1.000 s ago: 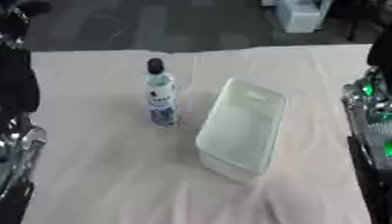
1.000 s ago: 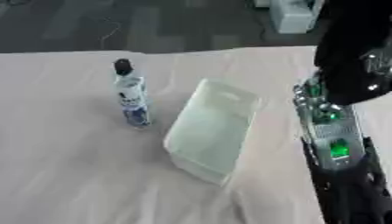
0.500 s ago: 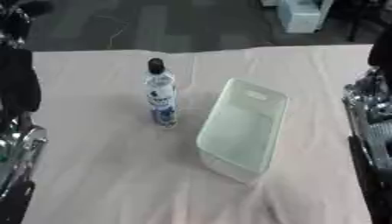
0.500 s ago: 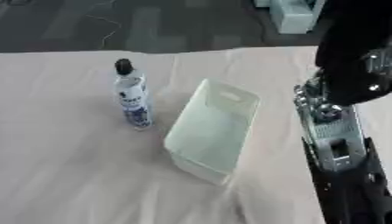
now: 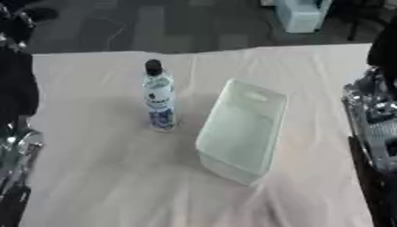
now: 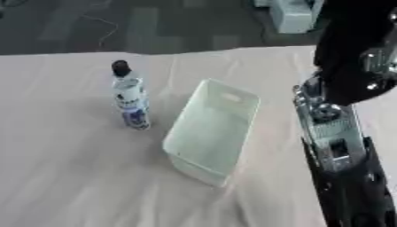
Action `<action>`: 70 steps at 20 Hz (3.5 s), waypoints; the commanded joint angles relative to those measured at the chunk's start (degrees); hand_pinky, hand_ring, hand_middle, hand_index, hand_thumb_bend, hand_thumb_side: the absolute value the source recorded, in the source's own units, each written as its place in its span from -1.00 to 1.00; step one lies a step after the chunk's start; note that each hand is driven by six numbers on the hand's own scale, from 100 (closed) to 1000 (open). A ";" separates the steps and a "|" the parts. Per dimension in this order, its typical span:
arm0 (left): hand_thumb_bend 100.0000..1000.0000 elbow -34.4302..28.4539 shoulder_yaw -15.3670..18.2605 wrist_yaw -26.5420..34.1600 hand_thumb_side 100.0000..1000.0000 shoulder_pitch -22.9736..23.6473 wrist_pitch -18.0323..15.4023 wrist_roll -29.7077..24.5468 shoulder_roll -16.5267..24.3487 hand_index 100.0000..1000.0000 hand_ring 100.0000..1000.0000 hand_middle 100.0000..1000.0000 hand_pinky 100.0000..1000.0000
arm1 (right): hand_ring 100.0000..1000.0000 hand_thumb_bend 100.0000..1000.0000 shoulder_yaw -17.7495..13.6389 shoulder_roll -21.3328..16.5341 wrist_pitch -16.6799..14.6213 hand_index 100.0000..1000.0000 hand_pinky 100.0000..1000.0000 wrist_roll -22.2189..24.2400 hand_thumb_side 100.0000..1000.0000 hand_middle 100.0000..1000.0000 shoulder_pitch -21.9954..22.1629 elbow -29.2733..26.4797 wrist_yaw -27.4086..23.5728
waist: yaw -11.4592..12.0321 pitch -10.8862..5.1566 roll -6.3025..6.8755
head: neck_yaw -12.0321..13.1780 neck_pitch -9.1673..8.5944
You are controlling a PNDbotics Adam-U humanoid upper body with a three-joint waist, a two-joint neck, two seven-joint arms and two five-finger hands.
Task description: Pick up objects on the table and place them in the box.
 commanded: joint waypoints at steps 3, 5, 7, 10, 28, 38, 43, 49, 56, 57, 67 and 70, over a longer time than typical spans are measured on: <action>-0.77 -0.98 0.06 2.14 0.30 -1.86 4.92 -6.26 9.16 0.84 0.40 0.76 0.24 | -0.07 -1.00 -0.10 -1.13 -0.35 0.20 -0.32 -0.60 1.00 0.03 -0.69 -0.74 0.25 | -0.18 -0.84 0.53 | 0.08 -0.05; -0.83 -0.98 0.10 3.00 0.33 -2.37 6.99 -8.21 11.51 0.86 0.38 0.76 0.23 | -0.07 -1.00 0.00 -1.21 -0.28 0.20 -0.32 -0.45 1.00 0.03 -0.65 -0.74 0.20 | -0.24 -0.91 0.64 | 0.14 -0.05; -0.86 -0.98 -0.14 3.72 0.36 -2.88 9.21 -9.45 14.13 0.86 0.37 0.76 0.23 | -0.07 -1.00 0.08 -1.29 -0.17 0.20 -0.32 -0.32 1.00 0.04 -0.59 -0.74 0.09 | -0.33 -0.94 0.77 | 0.34 -0.05; -0.90 -0.98 -0.58 3.87 0.39 -3.88 12.26 -10.78 17.65 0.85 0.36 0.75 0.23 | -0.07 -1.00 0.18 -1.45 -0.06 0.20 -0.32 -0.12 1.00 0.04 -0.49 -0.74 -0.12 | -0.46 -0.92 0.95 | 0.66 -0.05; -0.99 2.87 -5.07 -2.62 0.58 -13.39 32.75 -24.91 24.50 0.86 0.39 0.77 0.28 | -0.07 -1.00 0.56 -1.28 -0.30 0.20 -0.32 0.57 1.00 0.03 -0.37 -0.74 -0.82 | -1.53 -1.08 1.60 | 1.10 -0.05; -0.59 9.58 -8.06 -13.05 0.49 -17.51 27.90 -26.82 24.02 0.93 0.80 1.00 0.82 | -0.07 -1.00 0.69 -0.96 -0.56 0.20 -0.32 0.79 1.00 0.03 -0.53 -0.74 -1.12 | -2.13 -0.94 1.71 | 1.91 -0.05; -0.48 12.74 -8.88 -17.10 0.37 -19.12 26.17 -27.58 22.95 0.90 0.84 0.98 0.93 | -0.07 -1.00 0.67 -0.73 -0.71 0.20 -0.32 0.81 1.00 0.03 -0.69 -0.74 -1.08 | -2.37 -0.90 1.77 | 2.23 -0.05; -0.43 16.66 -9.35 -19.28 0.32 -19.71 25.49 -27.37 21.65 0.88 0.70 0.86 0.80 | -0.07 -1.00 0.67 -0.31 -0.95 0.20 -0.32 0.69 1.00 0.03 -0.99 -0.74 -0.96 | -2.84 -0.71 1.80 | 2.65 -0.05; -0.46 20.69 -9.79 -20.99 0.34 -20.54 24.64 -30.48 20.82 0.87 0.72 0.86 0.82 | -0.07 -1.00 0.85 0.10 -1.09 0.20 -0.32 0.76 1.00 0.03 -1.29 -0.74 -1.06 | -3.46 -0.53 1.82 | 3.04 -0.05; -0.45 21.34 -9.87 -21.06 0.37 -20.71 24.56 -31.43 20.70 0.87 0.73 0.86 0.82 | -0.07 -1.00 0.87 0.20 -1.14 0.20 -0.32 0.76 1.00 0.03 -1.36 -0.74 -1.08 | -3.58 -0.50 1.83 | 3.05 -0.05; -0.21 23.81 -10.85 -21.55 0.48 -22.27 21.53 -42.06 20.07 0.97 0.88 0.98 0.94 | -0.07 -1.00 1.16 1.12 -1.70 0.20 -0.32 1.02 1.00 0.03 -1.95 -0.74 -1.31 | -4.64 -0.13 2.08 | 3.23 -0.05; -0.06 24.07 -11.21 -22.42 0.51 -22.46 20.85 -45.53 20.00 1.00 0.93 1.00 0.97 | -0.07 -1.00 1.21 1.41 -1.76 0.20 -0.32 1.09 1.00 0.03 -2.03 -0.74 -1.39 | -4.88 -0.07 2.21 | 3.18 -0.05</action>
